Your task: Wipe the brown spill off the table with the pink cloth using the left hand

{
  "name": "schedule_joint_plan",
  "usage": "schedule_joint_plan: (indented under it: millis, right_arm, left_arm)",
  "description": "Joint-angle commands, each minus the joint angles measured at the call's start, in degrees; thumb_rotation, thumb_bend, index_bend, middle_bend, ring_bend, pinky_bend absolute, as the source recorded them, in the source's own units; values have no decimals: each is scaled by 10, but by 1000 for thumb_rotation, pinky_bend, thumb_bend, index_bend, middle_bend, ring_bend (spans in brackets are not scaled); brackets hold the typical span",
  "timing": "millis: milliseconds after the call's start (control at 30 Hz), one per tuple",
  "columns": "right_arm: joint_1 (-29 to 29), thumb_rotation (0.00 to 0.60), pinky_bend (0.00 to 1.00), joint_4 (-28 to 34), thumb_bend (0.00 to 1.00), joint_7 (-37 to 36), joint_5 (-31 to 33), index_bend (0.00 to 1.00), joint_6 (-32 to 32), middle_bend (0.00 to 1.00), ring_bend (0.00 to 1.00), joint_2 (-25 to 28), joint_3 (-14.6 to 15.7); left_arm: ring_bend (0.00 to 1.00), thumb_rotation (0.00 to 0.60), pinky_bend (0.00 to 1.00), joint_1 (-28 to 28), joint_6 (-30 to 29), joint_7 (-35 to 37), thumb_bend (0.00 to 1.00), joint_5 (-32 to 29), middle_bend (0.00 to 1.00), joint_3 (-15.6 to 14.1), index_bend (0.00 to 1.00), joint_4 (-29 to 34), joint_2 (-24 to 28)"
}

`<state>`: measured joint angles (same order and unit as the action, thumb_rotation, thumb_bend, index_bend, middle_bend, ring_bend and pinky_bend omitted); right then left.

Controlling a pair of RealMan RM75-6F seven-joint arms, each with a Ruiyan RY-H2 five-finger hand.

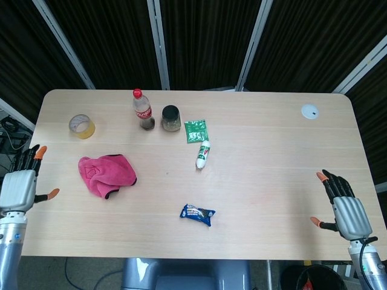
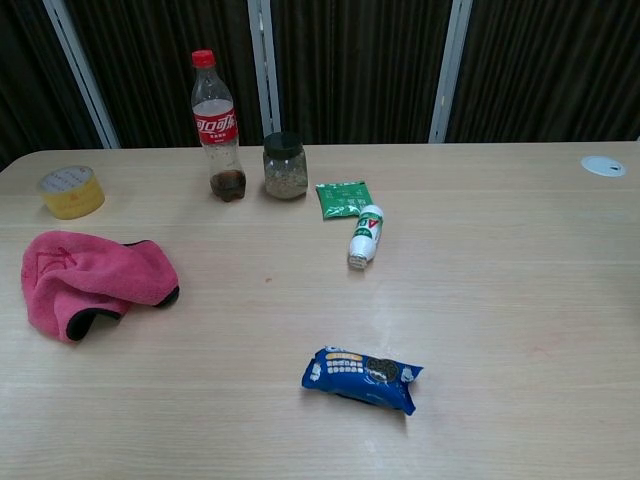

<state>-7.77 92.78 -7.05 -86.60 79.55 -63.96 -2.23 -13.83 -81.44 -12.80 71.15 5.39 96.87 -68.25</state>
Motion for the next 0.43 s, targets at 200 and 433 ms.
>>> schedule_joint_plan:
  millis: [200,433]
  right_arm:
    - [0,600,0,-4,15,3,-6,0,2,0,0,-1,2]
    - [0,600,0,-5,15,9,-9,0,4,0,0,-3,2]
  left_arm:
    - [0,600,0,75,-64,91,0,76,0,-58,0,-11,48]
    - [0,600,0,94,-87,125,0,120,0,-68,0,-29,48]
